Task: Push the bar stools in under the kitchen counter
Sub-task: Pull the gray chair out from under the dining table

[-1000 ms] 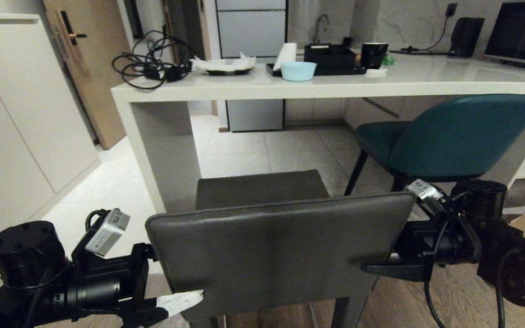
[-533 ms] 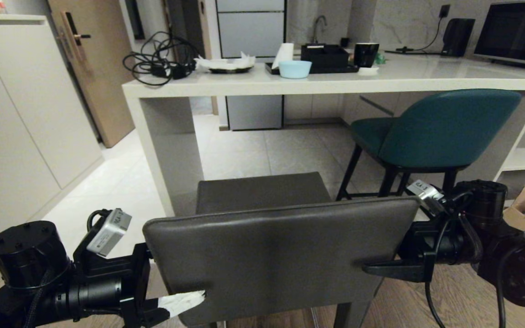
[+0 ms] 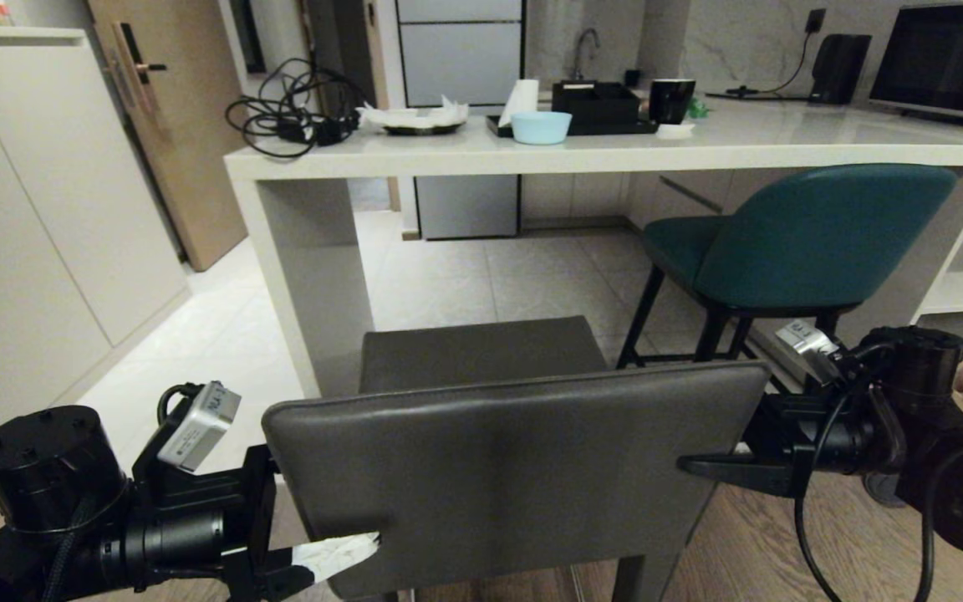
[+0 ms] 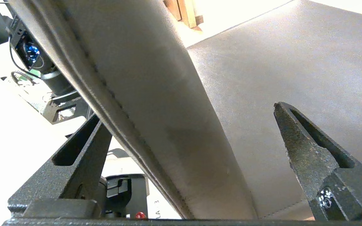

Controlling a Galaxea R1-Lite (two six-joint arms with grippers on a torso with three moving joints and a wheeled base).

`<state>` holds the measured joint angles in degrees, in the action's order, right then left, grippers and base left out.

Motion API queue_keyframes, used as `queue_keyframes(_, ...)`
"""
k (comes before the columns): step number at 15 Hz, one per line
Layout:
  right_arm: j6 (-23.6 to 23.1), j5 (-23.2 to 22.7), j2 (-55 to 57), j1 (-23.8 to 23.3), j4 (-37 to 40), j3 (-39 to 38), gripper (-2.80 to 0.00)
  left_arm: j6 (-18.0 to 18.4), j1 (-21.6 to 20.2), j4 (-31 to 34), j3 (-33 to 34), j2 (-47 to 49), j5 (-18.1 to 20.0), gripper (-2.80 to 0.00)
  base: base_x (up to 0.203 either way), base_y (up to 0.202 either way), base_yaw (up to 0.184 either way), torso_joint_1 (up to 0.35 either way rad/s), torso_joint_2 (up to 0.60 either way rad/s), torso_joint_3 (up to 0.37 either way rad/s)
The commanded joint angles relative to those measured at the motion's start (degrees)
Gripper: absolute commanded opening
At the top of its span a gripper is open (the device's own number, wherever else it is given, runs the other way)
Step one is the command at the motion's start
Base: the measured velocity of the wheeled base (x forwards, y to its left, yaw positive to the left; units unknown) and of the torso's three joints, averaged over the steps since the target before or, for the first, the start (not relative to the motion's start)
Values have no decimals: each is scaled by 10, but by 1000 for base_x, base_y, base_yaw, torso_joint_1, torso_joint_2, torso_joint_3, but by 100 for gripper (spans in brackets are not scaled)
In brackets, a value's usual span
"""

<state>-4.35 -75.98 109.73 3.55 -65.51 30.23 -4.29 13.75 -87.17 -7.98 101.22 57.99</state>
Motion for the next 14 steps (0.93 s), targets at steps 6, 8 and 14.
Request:
queue_keyframes(6,0,27,35,-5,-5,22,0,-4,38,-5,3,-18,5,0,0,0,0,0,0,0)
queue_keyframes(8,4,38,39,-10,-5,40,0,-15,53,-5,-1,-25,5,0,0,0,0,0,0,0)
queue_keyframes(14,14,84,58,-8,-5,67,0,-22,85,-5,1,-29,5,0,0,0,0,0,0,0)
